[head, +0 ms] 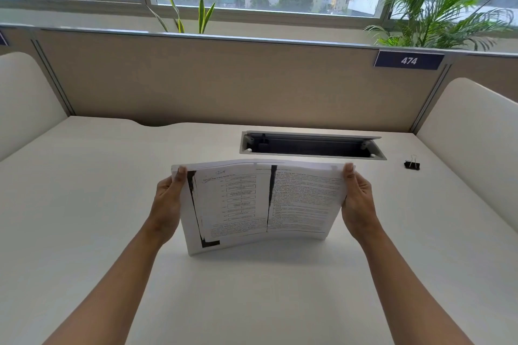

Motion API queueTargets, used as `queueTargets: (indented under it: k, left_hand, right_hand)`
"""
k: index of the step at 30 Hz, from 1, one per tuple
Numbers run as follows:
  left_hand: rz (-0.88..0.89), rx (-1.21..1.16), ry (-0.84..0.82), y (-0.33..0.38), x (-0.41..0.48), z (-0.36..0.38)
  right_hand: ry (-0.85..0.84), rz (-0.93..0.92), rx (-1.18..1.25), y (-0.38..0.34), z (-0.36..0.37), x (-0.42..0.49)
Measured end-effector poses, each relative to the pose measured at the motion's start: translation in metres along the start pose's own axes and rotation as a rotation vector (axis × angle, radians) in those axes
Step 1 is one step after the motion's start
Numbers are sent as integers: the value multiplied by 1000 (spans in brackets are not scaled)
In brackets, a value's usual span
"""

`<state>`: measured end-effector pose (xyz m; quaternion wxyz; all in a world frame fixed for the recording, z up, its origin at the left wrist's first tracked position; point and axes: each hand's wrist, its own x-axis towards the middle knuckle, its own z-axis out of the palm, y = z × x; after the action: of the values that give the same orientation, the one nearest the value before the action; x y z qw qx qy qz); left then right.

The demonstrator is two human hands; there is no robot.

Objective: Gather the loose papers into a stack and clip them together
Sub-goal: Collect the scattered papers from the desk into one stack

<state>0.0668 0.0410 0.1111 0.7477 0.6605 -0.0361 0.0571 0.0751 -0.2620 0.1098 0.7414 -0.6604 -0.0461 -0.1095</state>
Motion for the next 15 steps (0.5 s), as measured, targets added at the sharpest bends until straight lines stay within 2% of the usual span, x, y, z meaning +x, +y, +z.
queueTargets:
  k: [6,15]
  left_hand:
    - [-8,-24,-8,-7,-1,-2]
    - [-40,-111,40,-12,-5,-2]
  right_hand:
    - [-38,20,20,9,-5,-1]
    - [17,258,-68,44,-18,-16]
